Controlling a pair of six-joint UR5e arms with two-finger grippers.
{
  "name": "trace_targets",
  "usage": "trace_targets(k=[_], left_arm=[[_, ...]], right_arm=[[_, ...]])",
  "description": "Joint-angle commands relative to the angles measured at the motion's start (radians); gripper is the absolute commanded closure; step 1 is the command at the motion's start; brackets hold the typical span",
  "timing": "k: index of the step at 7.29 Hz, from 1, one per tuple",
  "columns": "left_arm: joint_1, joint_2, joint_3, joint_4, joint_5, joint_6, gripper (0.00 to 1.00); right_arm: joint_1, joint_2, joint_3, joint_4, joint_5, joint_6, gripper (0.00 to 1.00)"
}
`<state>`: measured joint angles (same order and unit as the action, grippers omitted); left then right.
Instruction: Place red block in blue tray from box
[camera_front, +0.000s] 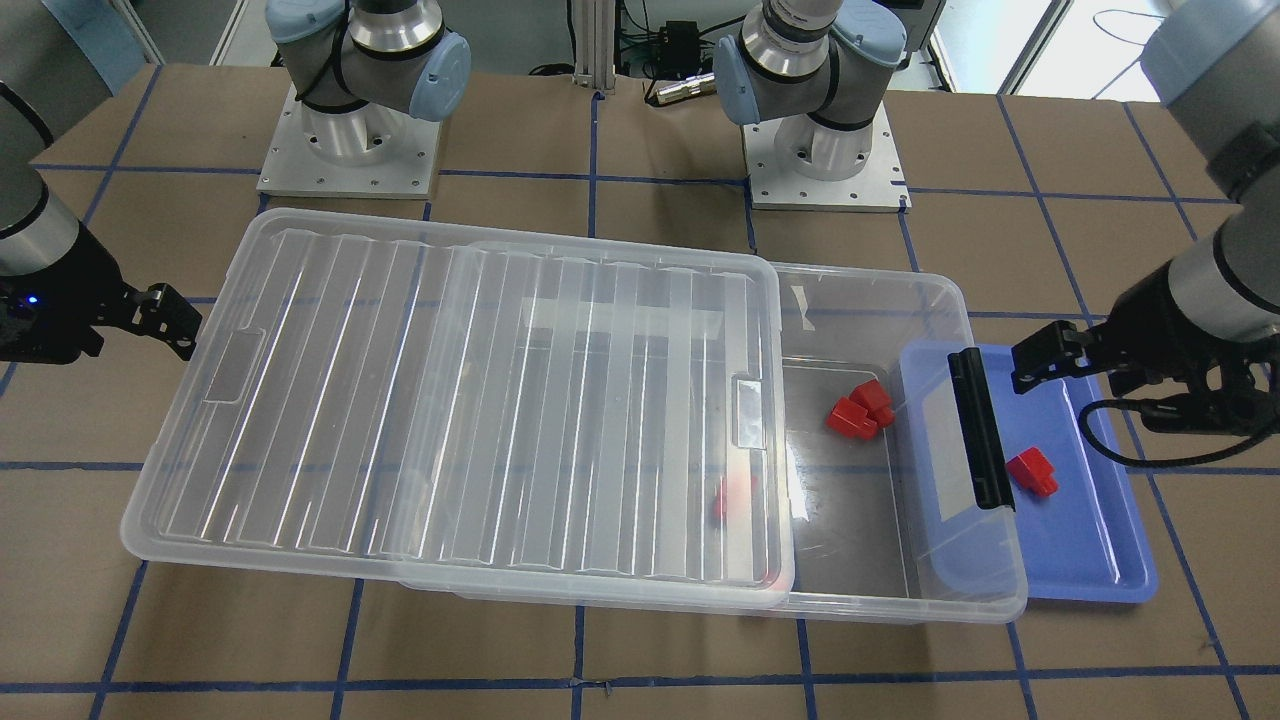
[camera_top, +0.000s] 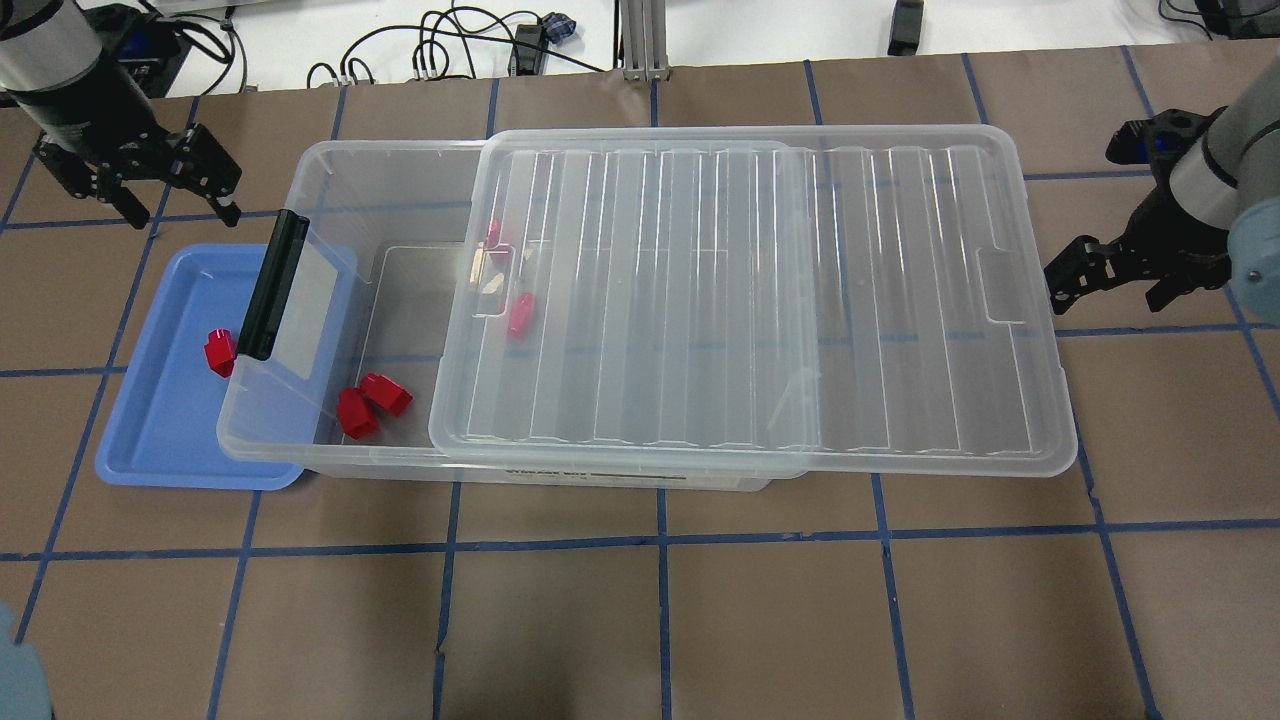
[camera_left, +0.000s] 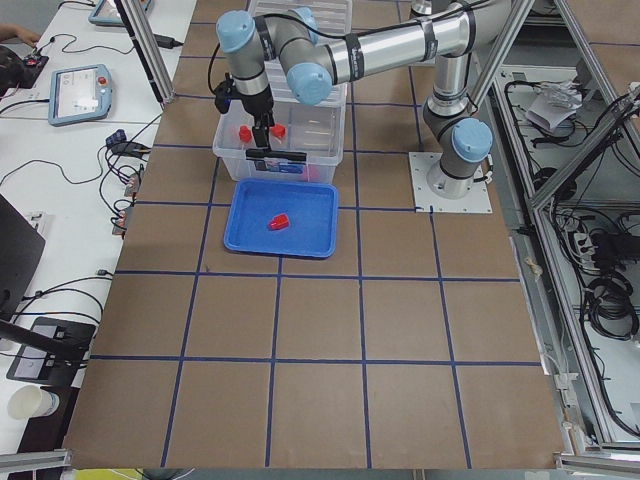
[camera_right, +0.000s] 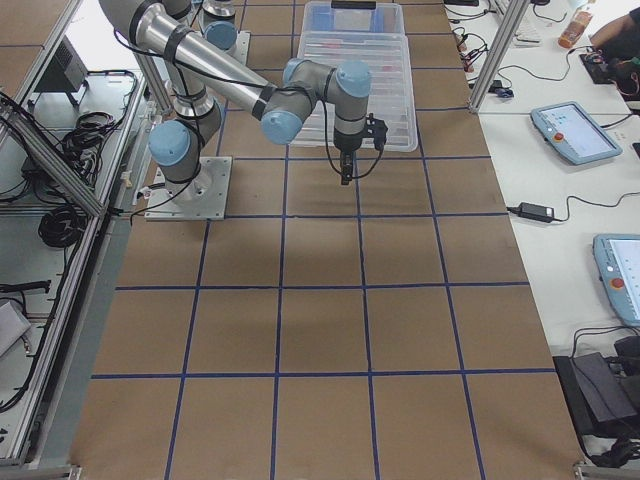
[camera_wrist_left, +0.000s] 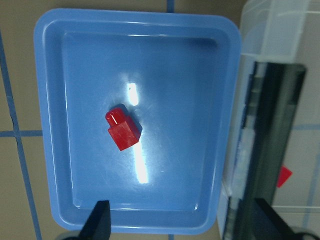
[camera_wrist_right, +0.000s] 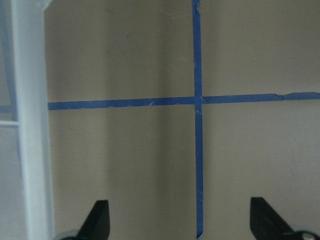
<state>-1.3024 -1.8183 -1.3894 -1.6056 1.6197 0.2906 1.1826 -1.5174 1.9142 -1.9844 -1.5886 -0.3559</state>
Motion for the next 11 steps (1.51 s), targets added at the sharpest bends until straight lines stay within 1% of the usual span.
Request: trace_targets(k=[1,2,3,5,7,8,9,10,11], left_arm=[[-0.174,0.049,0.015,-0.022,0.002,-0.167,0.0],[-0.24,0.069,0.004,-0.028,0.003,-0.195,0.0],[-0.28,0.097,-0.017,-0.031,0.005,-0.235,0.0],[-0.279,0.163,-0.127,-0.021,-0.006,-0.248,0.0],[-0.267,0.177,-0.135,-0.008,-0.012,-0.251,0.0],[-0.267,0.178,-0.137,-0.001,-0.012,-0.252,0.0],[-0.265,0.183,-0.155,0.089,-0.012,-0.246,0.0],[-0.267,0.183,-0.157,0.128,-0.008,-0.246,0.0],[-0.27,0.183,-0.158,0.127,0.0,-0.248,0.0]], right_arm=[[0.034,-0.001,0.0,-0.002,0.013,0.043,0.0],[0.049,-0.001,0.0,-0.002,0.033,0.052,0.0],[0.08,0.0,0.0,-0.008,0.033,0.064,0.0],[0.162,0.0,-0.003,-0.016,0.035,0.139,0.0],[0.288,0.014,-0.026,-0.042,0.044,0.161,0.0],[0.31,0.023,-0.035,-0.039,0.059,0.167,0.0],[0.334,0.028,-0.04,-0.04,0.093,0.166,0.0],[0.345,0.029,-0.041,-0.041,0.095,0.166,0.0],[0.345,0.029,-0.052,-0.037,0.076,0.167,0.0]])
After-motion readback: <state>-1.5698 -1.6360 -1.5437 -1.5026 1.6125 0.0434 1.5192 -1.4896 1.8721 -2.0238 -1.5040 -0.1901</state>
